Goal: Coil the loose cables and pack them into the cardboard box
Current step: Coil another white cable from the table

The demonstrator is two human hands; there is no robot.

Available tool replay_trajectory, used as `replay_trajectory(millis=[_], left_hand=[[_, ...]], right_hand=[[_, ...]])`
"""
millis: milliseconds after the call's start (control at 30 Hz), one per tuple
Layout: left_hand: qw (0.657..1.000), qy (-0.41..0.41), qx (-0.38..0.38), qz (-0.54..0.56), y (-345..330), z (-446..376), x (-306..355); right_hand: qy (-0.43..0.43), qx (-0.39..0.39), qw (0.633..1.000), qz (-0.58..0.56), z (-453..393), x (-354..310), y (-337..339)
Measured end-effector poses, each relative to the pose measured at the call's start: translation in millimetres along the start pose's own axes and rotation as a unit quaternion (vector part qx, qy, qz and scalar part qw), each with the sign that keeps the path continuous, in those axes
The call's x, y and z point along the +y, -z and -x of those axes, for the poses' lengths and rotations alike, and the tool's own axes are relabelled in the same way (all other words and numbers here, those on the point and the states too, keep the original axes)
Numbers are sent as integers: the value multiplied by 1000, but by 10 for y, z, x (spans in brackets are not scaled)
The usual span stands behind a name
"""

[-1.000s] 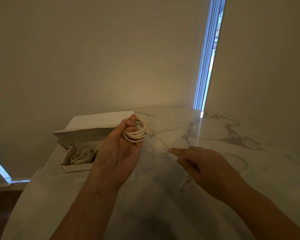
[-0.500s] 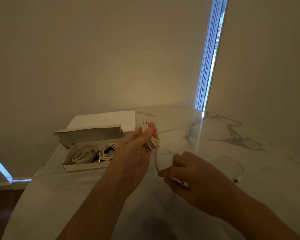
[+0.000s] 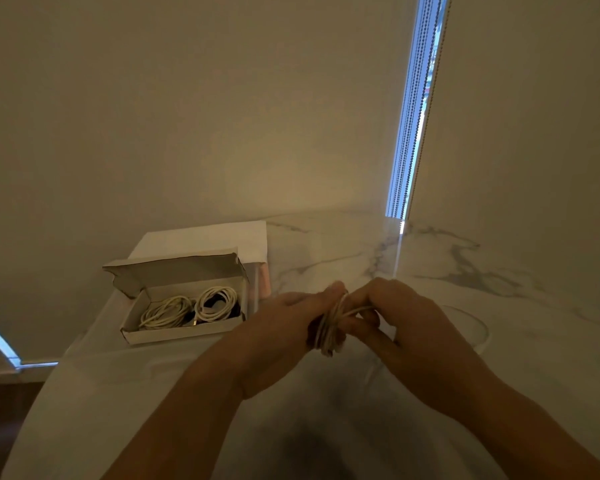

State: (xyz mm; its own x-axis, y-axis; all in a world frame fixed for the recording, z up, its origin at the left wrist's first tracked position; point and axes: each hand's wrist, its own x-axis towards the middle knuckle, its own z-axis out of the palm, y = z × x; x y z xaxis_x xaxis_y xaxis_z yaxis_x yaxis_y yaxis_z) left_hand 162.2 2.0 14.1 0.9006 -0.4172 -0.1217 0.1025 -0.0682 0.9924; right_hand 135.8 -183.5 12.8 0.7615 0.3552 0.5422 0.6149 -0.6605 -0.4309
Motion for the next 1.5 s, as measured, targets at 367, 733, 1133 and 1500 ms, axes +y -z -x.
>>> replay_trajectory(millis=[367,733,1133,1500], left_hand=[[995,-20,-70,-75,41,90,34],[991,-37,-32,125,91,57,82],[996,-57,-29,-70,-85,106,41],[979,-116,-45,-160,-242,161,93]], right_hand=[[-68,64,993,-66,-27,129,141],[-63,106,992,-27,-36,280,227],[-57,228,972,8,-42,198,224],[-163,123,957,-206,-58,259,113]])
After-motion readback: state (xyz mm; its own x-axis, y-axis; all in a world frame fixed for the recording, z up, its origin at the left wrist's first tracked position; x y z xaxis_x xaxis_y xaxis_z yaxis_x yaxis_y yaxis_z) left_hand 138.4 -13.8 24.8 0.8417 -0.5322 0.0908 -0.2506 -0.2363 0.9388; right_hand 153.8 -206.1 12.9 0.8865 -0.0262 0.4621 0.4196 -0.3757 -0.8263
